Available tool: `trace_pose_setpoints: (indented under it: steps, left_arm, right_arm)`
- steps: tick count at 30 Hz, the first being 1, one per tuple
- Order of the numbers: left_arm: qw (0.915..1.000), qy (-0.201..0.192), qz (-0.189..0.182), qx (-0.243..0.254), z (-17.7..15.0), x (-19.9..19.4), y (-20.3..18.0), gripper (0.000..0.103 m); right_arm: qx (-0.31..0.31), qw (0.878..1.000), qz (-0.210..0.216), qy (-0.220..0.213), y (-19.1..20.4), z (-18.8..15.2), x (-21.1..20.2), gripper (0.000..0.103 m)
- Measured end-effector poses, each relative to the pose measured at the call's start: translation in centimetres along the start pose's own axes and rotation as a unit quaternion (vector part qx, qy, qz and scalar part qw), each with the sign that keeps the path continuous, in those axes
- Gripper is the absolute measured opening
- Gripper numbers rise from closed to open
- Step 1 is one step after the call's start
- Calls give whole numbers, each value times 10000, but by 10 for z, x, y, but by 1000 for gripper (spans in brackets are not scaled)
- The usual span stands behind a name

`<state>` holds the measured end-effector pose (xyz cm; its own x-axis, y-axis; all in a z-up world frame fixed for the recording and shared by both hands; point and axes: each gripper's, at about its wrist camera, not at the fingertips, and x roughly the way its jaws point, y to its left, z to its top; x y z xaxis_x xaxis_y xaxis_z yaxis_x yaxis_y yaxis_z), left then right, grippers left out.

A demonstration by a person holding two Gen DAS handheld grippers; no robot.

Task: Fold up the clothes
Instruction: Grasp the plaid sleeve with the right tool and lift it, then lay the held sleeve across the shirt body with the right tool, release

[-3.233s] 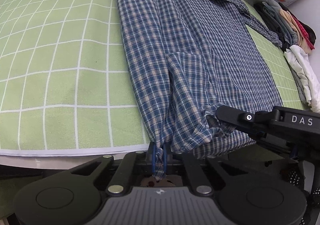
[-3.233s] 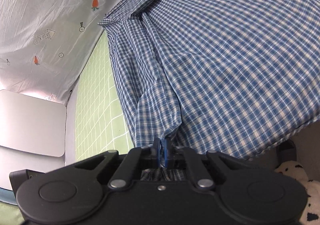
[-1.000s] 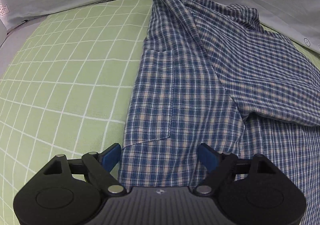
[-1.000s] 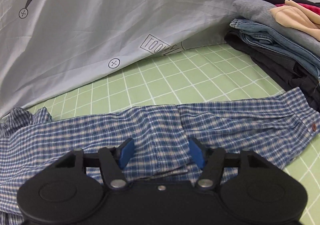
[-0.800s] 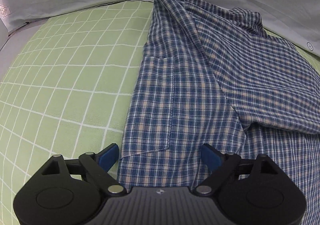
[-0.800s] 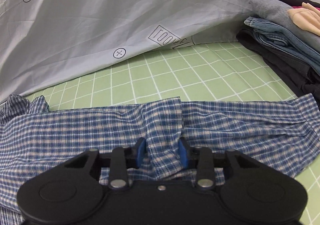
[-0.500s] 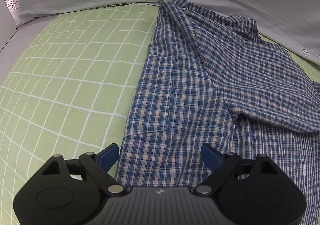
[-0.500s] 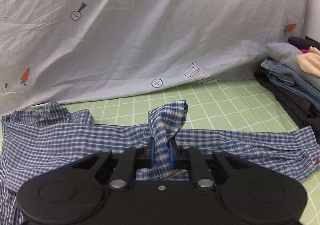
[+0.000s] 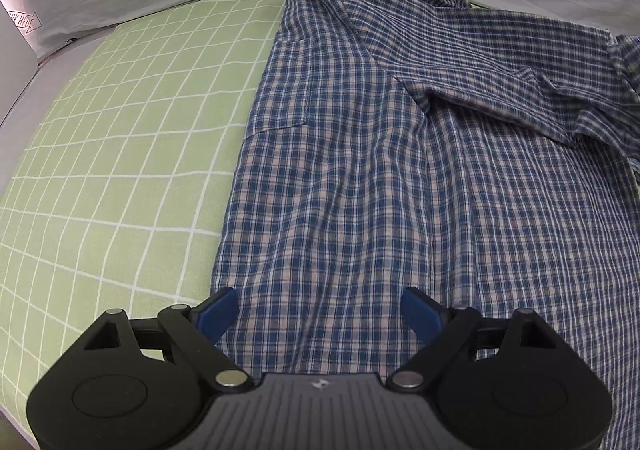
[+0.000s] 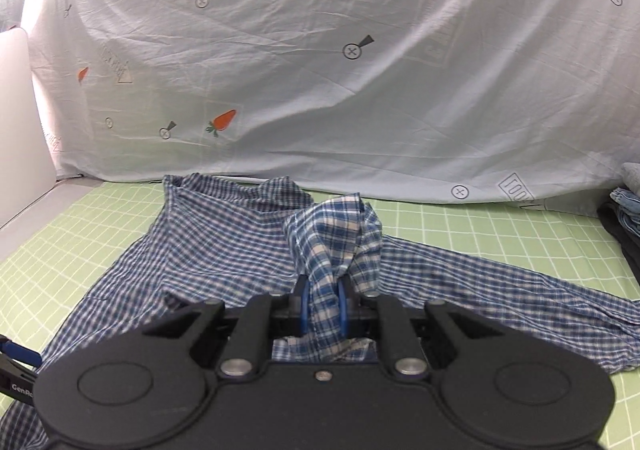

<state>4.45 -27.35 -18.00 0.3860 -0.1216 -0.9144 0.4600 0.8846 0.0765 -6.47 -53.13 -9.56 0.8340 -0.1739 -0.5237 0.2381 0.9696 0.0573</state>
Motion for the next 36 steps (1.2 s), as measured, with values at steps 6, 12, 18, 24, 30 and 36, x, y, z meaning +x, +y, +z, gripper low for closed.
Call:
trace_pose_setpoints:
  steps: [6, 12, 18, 24, 30, 36]
  left_arm:
    - [9998, -110, 45, 182, -25, -19, -13, 89]
    - [9997, -167, 34, 202, -51, -39, -9, 89]
    - [9997, -189, 42, 158, -75, -53, 4, 89]
    - [9999, -122, 15, 114, -94, -64, 17, 89]
    - [9998, -89, -24, 185, -110, -69, 20, 89]
    - [9998, -119, -84, 107, -118, -75, 20, 89]
  right_arm:
    - [-545, 9972, 502, -88, 49, -11, -27, 15]
    - [-869, 9918, 939, 7, 90, -23, -50, 15]
    - [-1031, 9880, 1144, 113, 121, -35, -67, 15]
    - [-1174, 9850, 1215, 354, 141, -54, -79, 15]
    - [-1054, 9816, 1353, 838, 148, -75, -81, 29]
    - [-480, 9868, 1222, 943, 124, -83, -88, 52]
